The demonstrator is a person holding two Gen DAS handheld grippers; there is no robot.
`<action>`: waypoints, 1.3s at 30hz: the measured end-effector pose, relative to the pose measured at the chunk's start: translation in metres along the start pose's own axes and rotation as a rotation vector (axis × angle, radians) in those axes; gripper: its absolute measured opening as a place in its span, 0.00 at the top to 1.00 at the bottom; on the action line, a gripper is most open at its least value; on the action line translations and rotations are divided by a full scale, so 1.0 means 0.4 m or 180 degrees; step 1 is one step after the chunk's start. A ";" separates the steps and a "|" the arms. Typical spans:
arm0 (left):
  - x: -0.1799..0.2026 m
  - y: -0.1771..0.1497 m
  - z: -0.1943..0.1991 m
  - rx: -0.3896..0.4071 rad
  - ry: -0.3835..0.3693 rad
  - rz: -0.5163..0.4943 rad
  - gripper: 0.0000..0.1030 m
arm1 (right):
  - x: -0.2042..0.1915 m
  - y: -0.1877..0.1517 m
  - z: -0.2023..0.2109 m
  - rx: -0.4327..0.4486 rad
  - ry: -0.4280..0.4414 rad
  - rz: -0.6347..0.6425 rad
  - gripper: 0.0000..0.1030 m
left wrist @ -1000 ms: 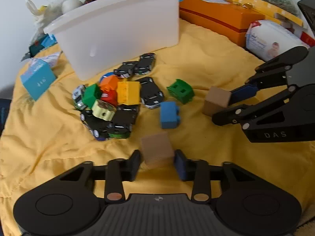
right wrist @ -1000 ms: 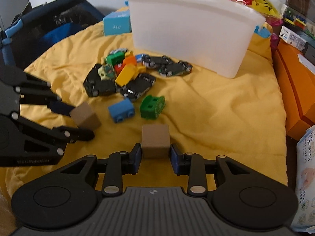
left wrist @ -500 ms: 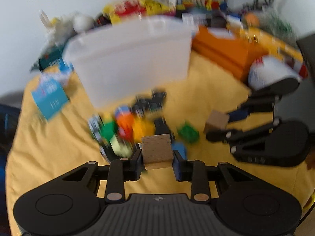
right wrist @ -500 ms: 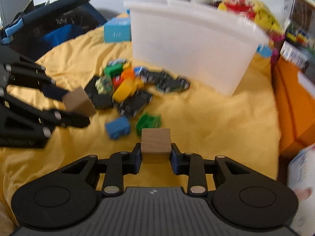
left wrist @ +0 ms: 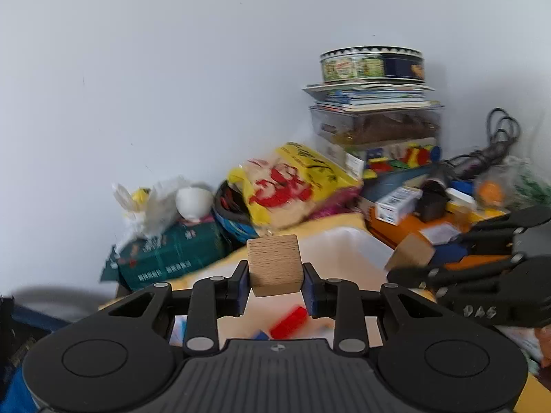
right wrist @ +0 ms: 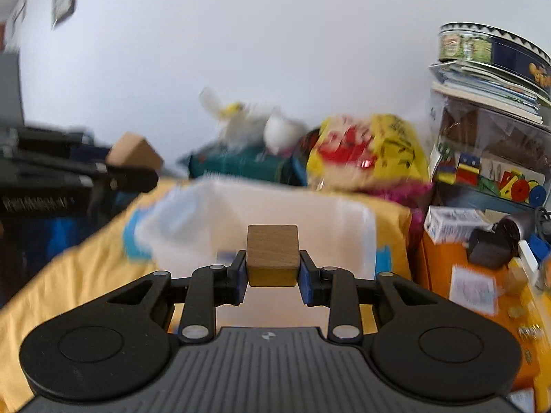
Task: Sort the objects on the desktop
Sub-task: 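Carry both wooden cubes over the white bin and open both tools, then move both open tools back over the toy pile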
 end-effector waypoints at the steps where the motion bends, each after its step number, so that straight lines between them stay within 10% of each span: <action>1: -0.005 0.012 -0.019 0.0021 0.0017 0.0003 0.66 | 0.005 0.019 -0.015 0.0028 -0.0016 -0.0050 0.68; 13: -0.056 -0.102 -0.271 -0.0775 0.0281 0.0039 0.65 | 0.036 -0.031 -0.205 -0.0453 -0.0372 -0.0137 0.66; 28: -0.017 -0.093 0.031 -0.0019 -0.0024 0.0196 0.36 | -0.028 -0.010 -0.050 -0.0120 0.0022 0.0211 0.47; 39: 0.058 -0.337 0.075 -0.0791 -0.0085 0.0323 0.36 | -0.063 -0.187 0.029 -0.0619 0.0303 0.0270 0.40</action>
Point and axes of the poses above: each gripper's, at about its wrist camera, not at the fingertips, and z roughly against the way its jaws point, x to its right, y to its top, the point moved 6 cm from there along -z, roughly the way its jaws point
